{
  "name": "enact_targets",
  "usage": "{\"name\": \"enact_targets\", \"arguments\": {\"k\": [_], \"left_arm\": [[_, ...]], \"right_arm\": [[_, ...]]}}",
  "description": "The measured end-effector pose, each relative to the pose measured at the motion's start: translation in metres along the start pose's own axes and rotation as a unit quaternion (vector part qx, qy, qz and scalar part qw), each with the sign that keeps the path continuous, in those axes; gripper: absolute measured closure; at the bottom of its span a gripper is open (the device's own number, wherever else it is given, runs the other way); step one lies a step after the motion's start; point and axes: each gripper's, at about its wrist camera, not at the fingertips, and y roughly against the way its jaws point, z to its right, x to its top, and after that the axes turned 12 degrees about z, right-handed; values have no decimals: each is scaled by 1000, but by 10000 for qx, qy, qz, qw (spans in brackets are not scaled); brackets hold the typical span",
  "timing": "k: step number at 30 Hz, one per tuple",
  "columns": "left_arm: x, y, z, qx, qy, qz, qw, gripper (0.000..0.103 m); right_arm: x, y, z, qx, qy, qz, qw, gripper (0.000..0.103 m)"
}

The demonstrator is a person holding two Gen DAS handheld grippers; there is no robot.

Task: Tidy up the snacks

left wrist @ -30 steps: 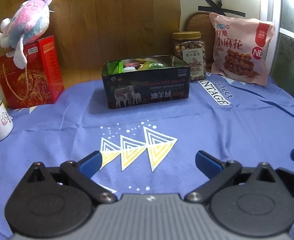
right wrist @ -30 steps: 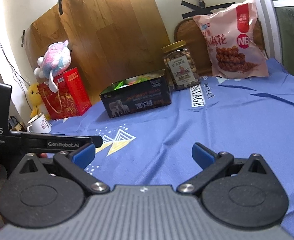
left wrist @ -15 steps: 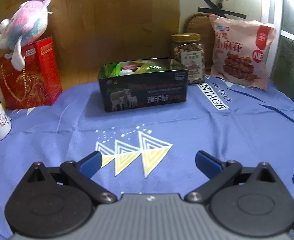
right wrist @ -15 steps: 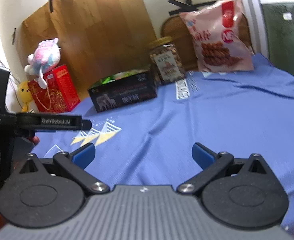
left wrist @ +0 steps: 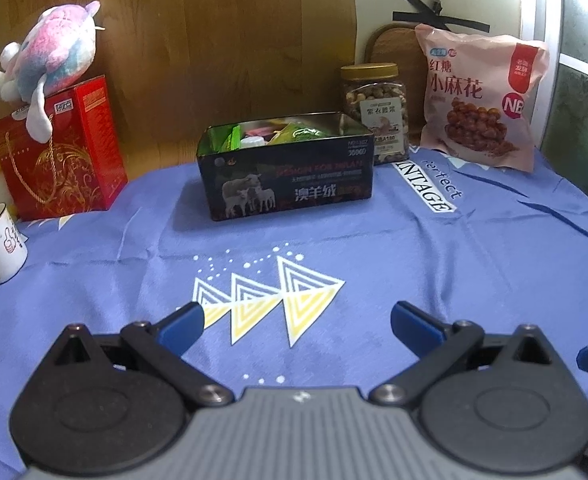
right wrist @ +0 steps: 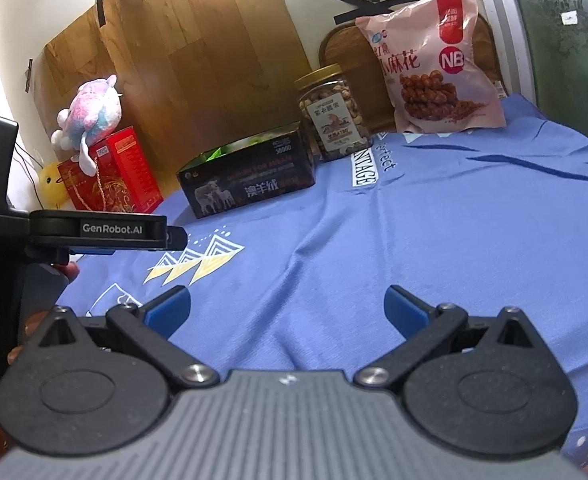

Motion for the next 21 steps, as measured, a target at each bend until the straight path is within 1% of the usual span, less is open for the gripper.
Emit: {"name": "enact_targets", "arguments": {"k": [7,12,21], "left_arm": [[2,-4,-3,-70,54,14,10000,0],[4,-7,-9,-34,141,51,9999,0],[-4,-10,-19,153,50,-27,9999,0]], "right_arm": [[2,-5,-4,-9,126,-81,9999,0],[4,-13,-8,57,210,-119,9997,0],[-6,-31,-13,239,99,-227,9994,0]]}}
